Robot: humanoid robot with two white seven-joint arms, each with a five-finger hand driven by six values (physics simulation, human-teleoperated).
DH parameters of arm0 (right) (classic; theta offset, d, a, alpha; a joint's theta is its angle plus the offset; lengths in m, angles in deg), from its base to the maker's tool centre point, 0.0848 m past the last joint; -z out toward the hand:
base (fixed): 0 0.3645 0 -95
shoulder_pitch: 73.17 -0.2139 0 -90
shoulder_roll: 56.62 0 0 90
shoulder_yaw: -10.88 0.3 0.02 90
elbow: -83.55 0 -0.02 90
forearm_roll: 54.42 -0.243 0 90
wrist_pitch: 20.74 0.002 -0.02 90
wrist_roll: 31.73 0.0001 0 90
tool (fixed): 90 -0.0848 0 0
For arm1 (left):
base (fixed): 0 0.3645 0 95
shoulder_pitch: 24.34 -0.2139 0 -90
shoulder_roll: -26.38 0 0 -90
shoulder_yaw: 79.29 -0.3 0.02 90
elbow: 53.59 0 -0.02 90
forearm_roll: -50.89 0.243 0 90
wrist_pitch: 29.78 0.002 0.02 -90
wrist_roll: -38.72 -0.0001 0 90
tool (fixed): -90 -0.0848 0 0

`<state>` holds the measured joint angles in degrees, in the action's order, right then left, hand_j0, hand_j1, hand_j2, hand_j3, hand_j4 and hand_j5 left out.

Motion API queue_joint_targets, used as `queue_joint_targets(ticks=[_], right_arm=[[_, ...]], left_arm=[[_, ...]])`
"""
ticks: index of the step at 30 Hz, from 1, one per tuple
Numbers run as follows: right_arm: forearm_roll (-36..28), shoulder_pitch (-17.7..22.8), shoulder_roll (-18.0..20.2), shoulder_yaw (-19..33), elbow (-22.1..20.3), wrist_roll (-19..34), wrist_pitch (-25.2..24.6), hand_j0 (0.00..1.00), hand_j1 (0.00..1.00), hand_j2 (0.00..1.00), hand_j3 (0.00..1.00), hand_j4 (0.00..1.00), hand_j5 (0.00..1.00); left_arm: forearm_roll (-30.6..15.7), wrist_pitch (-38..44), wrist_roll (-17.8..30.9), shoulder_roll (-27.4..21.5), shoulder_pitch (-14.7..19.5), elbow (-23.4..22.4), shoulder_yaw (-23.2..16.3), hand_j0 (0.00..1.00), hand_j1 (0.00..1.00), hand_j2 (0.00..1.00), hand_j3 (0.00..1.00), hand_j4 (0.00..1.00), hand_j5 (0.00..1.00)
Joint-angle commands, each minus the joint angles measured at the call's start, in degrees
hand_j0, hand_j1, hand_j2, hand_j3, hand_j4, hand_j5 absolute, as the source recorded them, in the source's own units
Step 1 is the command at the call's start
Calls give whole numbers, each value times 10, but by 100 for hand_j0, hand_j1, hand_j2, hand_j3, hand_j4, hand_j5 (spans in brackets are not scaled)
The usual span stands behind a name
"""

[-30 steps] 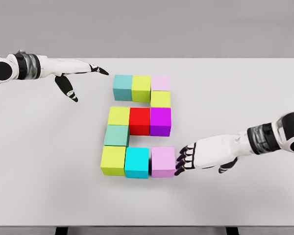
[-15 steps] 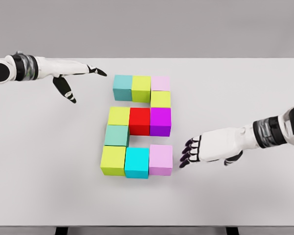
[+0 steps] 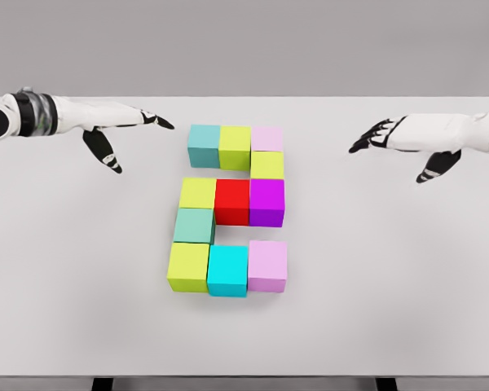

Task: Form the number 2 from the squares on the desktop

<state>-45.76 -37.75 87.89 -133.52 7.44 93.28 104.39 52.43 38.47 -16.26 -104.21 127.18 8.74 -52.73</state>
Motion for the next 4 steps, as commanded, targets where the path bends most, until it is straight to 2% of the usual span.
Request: queue_joint_targets(ticks=[1,4], right_arm=[[-16,0,2,12,24,0,-1,100,100,100,100,100,100],[-16,0,2,10,24,0,-1,100,100,100,100,100,100]], left_arm=[[-2,1,0,-1,0,0,1,100,100,100,100,100,100],[-1,0,0,-2,0,0,2,100,100,100,100,100,100]])
